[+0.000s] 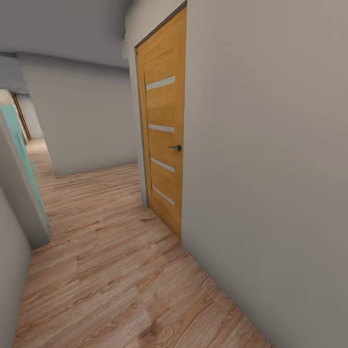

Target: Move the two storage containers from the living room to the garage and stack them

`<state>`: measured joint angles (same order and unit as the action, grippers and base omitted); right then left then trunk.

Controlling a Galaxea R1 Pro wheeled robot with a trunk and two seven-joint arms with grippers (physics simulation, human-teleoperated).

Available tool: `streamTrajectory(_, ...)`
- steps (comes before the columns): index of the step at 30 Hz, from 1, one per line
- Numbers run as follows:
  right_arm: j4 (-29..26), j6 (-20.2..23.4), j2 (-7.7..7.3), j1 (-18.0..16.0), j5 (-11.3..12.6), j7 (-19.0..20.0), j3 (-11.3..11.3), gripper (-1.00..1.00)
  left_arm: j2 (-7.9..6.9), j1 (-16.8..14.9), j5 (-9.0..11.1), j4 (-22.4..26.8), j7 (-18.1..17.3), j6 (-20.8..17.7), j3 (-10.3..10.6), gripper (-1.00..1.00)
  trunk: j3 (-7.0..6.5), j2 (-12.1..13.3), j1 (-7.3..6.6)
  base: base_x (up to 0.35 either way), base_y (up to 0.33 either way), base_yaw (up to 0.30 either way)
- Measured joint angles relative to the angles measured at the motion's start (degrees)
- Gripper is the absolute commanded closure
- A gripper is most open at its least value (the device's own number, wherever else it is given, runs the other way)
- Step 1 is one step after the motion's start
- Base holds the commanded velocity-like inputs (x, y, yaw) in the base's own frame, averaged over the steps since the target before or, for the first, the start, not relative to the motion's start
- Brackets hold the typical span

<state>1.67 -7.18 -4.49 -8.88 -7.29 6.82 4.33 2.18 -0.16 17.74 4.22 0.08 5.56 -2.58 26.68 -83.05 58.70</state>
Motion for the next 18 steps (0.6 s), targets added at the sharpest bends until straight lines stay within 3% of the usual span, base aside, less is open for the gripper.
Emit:
streamTrajectory(5, 0.00, 0.06, -0.02, 0.00, 0.07, -0.01, -0.01, -1.00, 0.00, 0.00, 0.06, 0.02, 0.00, 0.01, 0.00, -1.00, 0.00, 0.00, 0.01, 0.213, -0.066, 0.212)
streamTrajectory(18, 0.00, 0.32, 0.21, 0.00, 0.34, -0.07, -0.10, -1.00, -0.01, 0.00, 0.07, 0.01, 0.00, 0.01, -0.03, -1.00, 0.00, 0.00, 0.03, 0.014, -0.004, 0.285)
